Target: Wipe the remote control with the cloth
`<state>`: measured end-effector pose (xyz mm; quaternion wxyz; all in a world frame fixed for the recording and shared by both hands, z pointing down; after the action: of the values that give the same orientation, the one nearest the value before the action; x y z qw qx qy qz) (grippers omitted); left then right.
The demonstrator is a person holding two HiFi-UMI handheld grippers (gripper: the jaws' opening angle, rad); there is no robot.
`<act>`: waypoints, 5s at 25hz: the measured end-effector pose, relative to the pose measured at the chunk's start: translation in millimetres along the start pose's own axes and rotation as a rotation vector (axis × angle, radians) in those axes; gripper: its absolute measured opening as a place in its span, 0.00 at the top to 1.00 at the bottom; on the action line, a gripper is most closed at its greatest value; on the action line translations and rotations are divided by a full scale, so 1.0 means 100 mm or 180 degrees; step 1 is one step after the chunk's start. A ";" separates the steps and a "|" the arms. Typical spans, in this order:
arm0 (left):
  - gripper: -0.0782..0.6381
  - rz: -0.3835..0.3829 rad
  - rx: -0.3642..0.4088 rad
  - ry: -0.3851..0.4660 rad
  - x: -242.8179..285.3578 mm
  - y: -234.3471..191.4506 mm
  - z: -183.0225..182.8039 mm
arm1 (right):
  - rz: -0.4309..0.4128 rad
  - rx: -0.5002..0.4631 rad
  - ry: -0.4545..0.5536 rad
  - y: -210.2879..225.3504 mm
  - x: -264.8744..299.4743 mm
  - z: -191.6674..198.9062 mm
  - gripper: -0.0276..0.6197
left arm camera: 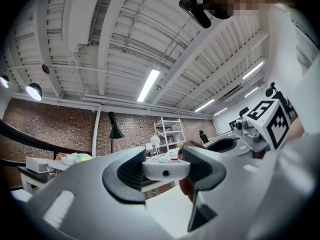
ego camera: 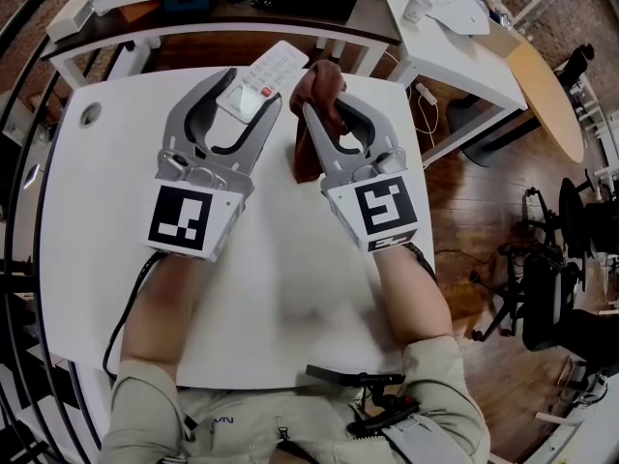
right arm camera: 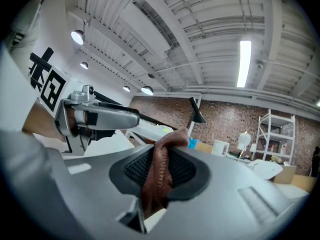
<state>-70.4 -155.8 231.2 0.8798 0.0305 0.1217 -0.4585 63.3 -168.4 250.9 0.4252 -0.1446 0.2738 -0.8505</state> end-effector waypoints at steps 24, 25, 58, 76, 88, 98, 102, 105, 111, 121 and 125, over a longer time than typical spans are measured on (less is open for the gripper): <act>0.55 -0.0476 0.0019 -0.1244 0.12 -0.53 0.81 | -0.0030 0.0040 -0.0908 0.14 0.21 0.83 0.84; 0.55 -0.0478 0.0019 -0.1297 0.13 -0.53 0.83 | -0.0051 0.0030 -0.0953 0.13 0.22 0.85 0.83; 0.44 -0.0486 -0.0163 -0.2572 0.10 -0.59 1.15 | -0.0532 0.0496 -0.1621 0.22 0.24 1.11 0.58; 0.88 -0.0735 -0.0074 -0.0757 -0.30 -0.17 -0.03 | 0.0593 0.0207 -0.0301 0.45 -0.55 -0.11 0.87; 0.88 -0.0588 0.0001 -0.0216 -1.09 0.37 -0.33 | 0.0518 0.0326 0.0127 -0.21 -1.42 -0.49 0.95; 0.88 -0.0557 -0.0116 -0.0455 -1.67 0.70 0.13 | 0.0528 0.0660 -0.0116 -0.63 -1.80 -0.27 0.95; 0.88 -0.0548 -0.0208 -0.0534 -1.74 0.70 0.25 | 0.0467 0.0778 -0.0216 -0.77 -1.84 -0.15 0.95; 0.88 -0.0617 -0.0476 -0.0482 -1.77 0.76 0.22 | 0.0451 0.0761 -0.0285 -0.85 -1.87 -0.10 0.95; 0.88 -0.0615 -0.0575 -0.0484 -1.92 0.87 0.23 | 0.0395 0.0889 -0.0381 -0.95 -1.94 -0.02 0.95; 0.88 -0.0648 -0.0658 -0.0759 -1.84 0.85 0.35 | 0.0277 0.0982 -0.0485 -1.01 -1.89 0.02 0.95; 0.89 -0.0695 -0.0695 -0.0796 -1.83 0.83 0.37 | 0.0316 0.0958 -0.0482 -1.02 -1.90 0.02 0.95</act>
<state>-96.8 32.1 307.0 0.8312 -0.1357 0.0630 -0.5355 111.6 33.3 309.8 0.5029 -0.1293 0.1174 -0.8465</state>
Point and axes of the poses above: the fingertips, and each gripper's own axes: x forward along the fingers, y to its right, z out of its underside, the point moved 6 cm from there along -x, backward along the fingers, and after that the axes turned 13 degrees about -x, right-handed, at the moved point
